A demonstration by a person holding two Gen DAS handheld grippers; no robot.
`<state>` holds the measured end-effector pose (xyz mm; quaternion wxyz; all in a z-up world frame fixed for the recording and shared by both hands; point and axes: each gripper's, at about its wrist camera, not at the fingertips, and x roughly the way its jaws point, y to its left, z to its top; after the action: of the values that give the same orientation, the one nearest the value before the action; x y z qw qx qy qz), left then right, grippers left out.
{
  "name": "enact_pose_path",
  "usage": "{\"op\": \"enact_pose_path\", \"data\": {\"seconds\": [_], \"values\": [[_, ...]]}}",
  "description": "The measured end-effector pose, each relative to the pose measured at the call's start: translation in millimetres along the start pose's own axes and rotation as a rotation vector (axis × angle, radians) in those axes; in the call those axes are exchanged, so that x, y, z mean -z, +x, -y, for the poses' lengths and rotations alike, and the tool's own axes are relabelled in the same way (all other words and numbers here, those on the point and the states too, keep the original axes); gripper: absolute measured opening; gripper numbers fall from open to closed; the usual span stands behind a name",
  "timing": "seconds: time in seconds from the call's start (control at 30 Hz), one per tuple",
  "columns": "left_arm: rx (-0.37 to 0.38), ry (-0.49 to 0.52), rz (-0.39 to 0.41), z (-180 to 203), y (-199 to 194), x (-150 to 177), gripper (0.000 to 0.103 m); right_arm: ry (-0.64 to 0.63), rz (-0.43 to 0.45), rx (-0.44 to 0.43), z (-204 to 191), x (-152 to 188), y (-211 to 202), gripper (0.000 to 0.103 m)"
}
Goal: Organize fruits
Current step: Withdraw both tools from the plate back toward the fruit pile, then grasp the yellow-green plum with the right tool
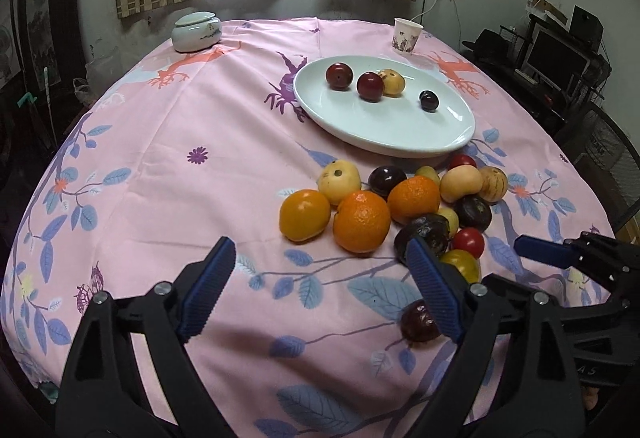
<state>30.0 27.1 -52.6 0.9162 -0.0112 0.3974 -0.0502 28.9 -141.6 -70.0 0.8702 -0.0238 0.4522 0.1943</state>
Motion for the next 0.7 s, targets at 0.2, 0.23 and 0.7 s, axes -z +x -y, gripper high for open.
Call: {"op": "enact_pose_path", "data": {"seconds": [0.2,0.23,0.7], "values": [[-0.003,-0.016,-0.025,-5,2,2,0.089,0.013,-0.044,-0.023,-3,2,15,0.044],[-0.003,-0.017,-0.025,-5,2,2,0.089,0.014,-0.05,-0.027,-3,2,17,0.044],[0.035,0.054,-0.076,4,2,16,0.089,0.068,-0.032,-0.034,4,-5,15,0.041]]}}
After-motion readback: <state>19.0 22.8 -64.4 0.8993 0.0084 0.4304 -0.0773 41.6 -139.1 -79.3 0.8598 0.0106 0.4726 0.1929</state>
